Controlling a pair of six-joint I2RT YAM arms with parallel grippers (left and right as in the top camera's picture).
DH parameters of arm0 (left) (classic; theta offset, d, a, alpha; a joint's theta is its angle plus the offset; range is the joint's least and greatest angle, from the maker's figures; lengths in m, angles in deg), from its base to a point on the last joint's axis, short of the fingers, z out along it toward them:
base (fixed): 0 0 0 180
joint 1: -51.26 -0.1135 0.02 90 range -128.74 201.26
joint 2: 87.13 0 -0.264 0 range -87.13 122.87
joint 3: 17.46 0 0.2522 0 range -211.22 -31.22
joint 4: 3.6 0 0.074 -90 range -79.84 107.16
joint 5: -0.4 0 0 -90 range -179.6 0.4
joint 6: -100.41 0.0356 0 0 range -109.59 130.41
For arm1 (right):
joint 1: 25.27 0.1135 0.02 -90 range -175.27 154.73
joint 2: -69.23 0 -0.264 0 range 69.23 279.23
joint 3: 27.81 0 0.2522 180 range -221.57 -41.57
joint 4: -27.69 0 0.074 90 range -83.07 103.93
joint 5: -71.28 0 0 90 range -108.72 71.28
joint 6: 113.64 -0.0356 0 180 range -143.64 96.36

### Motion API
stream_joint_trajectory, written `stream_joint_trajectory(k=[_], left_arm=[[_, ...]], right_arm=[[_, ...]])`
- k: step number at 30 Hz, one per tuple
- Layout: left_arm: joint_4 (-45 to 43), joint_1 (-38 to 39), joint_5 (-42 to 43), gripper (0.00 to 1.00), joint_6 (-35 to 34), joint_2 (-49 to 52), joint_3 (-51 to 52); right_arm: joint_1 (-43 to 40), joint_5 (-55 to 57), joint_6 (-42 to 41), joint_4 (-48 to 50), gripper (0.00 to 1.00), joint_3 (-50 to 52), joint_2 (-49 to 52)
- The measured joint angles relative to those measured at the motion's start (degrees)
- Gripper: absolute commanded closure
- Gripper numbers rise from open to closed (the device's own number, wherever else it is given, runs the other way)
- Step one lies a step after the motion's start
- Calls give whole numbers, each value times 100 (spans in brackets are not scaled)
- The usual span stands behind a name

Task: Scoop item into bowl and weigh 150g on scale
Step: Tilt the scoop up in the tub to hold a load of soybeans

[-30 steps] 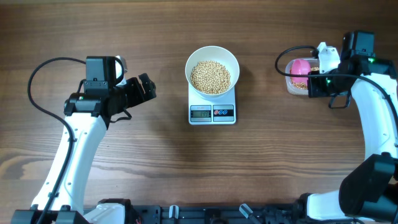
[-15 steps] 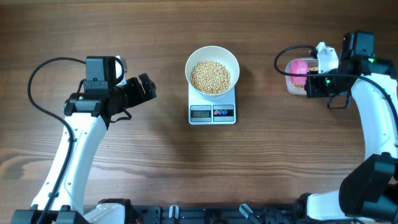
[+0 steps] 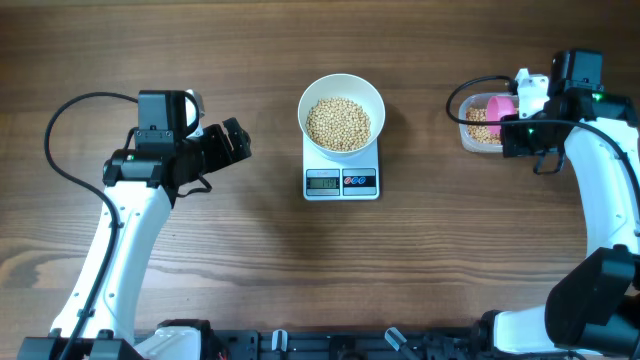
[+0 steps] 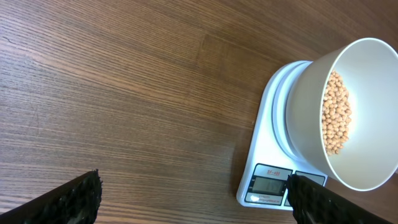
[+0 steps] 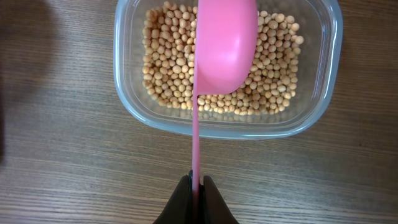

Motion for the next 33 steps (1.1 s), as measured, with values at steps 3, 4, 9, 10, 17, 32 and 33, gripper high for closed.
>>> stream_joint_trajectory(k=[3,4,9,10,17,32,33], left_arm=[[-2,0,-2,0,0,0,0],[0,0,-2,0,0,0,0],[-2,0,-2,0,0,0,0],[-2,0,0,0,0,0,0],[-2,0,0,0,0,0,0],[-2,0,-2,0,0,0,0],[0,0,-2,0,0,0,0]], right_arm=[[0,-63,0,-2,96,0,0],[0,-74,2,-4,96,0,0],[0,-118,2,17,96,76,0],[0,-129,2,44,96,157,0],[7,-365,0,68,96,396,0],[7,-570,-400,197,96,402,0],[7,-527,-417,197,96,402,-7]])
